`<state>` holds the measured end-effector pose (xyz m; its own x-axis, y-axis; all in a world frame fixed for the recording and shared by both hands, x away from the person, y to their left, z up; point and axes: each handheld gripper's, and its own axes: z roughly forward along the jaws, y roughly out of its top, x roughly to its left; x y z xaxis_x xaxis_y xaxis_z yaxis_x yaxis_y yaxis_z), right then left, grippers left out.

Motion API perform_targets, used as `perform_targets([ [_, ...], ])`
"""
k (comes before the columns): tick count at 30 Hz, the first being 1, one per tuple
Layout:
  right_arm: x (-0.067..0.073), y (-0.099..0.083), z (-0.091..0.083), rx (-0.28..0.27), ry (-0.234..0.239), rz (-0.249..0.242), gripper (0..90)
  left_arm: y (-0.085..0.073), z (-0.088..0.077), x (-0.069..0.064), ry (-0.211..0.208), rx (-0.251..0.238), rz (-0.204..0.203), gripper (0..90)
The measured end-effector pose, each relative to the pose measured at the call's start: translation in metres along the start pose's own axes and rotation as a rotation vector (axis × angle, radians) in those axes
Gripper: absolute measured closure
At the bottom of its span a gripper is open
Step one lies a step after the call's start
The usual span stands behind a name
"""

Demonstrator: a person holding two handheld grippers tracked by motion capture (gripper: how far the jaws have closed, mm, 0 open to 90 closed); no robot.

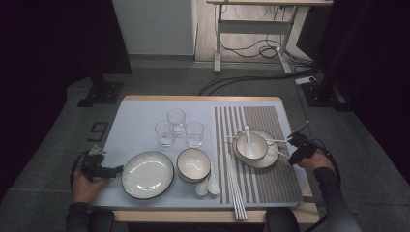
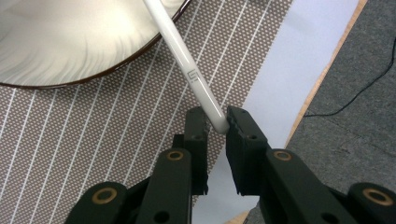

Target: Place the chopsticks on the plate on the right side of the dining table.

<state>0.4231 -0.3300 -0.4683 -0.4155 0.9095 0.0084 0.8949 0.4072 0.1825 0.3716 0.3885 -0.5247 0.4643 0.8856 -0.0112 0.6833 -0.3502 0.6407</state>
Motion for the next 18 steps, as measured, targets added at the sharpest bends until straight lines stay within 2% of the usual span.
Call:
perform_targets([
  [11, 0.007, 0.011, 0.002, -0.021, 0.001, -0.029, 78.2, 0.000, 0.000, 0.000, 0.000, 0.000, 0.000, 0.0],
  [16, 0.008, 0.016, 0.002, -0.024, -0.011, -0.040, 68.7, 0.000, 0.000, 0.000, 0.000, 0.000, 0.000, 0.0],
  [18, 0.006, 0.016, 0.002, -0.018, -0.016, -0.036, 67.7, 0.000, 0.000, 0.000, 0.000, 0.000, 0.000, 0.0],
])
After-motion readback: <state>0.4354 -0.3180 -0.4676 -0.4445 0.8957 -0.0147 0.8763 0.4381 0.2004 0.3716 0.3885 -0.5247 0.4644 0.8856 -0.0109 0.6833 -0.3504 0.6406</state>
